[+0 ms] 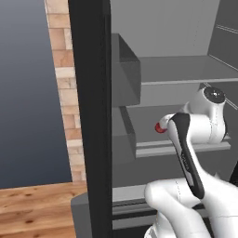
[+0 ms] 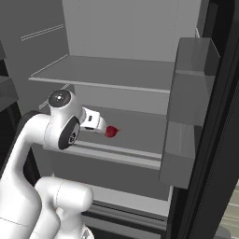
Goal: Retrieve the tangerine and pear from the fridge and place them into the bowl on the dining table.
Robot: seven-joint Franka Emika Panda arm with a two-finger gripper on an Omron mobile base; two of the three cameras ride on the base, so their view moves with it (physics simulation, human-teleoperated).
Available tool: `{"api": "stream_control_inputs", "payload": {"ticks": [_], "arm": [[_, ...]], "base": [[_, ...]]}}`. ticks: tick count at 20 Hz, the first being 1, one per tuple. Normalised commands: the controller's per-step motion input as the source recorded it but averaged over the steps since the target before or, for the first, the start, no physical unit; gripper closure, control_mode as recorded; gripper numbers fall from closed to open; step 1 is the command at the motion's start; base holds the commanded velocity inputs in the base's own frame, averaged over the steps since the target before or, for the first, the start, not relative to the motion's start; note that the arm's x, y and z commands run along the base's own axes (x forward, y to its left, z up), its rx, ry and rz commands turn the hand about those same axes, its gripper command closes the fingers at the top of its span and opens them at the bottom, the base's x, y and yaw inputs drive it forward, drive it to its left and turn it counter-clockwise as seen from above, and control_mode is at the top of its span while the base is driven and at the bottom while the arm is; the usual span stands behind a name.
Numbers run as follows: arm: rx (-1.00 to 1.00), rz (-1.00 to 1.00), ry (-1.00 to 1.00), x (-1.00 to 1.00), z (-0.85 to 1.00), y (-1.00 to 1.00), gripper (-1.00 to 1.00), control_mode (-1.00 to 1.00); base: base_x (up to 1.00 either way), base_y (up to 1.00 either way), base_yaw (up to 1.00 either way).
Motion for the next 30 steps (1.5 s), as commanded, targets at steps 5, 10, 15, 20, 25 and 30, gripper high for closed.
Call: {"api": "stream_control_inputs", "payload": {"ticks": [5,10,15,20,25,30], "arm": [[0.0,-0.03,0.05,0.19,-0.22,-0.14,-1.0,-1.0],[0.0,-0.02,0.01,0.24,-0.24,-0.14,-1.0,-1.0],[0.0,-0.01,0.0,0.35,-0.3,-0.02,-1.0,-1.0],[0.0,-0.01,0.0,0.38,-0.28,0.0,-1.0,-1.0],[0.0,-0.02,0.0,0.34,-0.24,0.0,-1.0,-1.0],[0.0,-0.02,0.0,0.33,-0.2,-0.01,-1.0,-1.0]], "base": [[0.0,0.0,0.0],[0.0,0.0,0.0],[0.0,0.0,0.0],[0.0,0.0,0.0],[0.0,0.0,0.0],[0.0,0.0,0.0]]}}
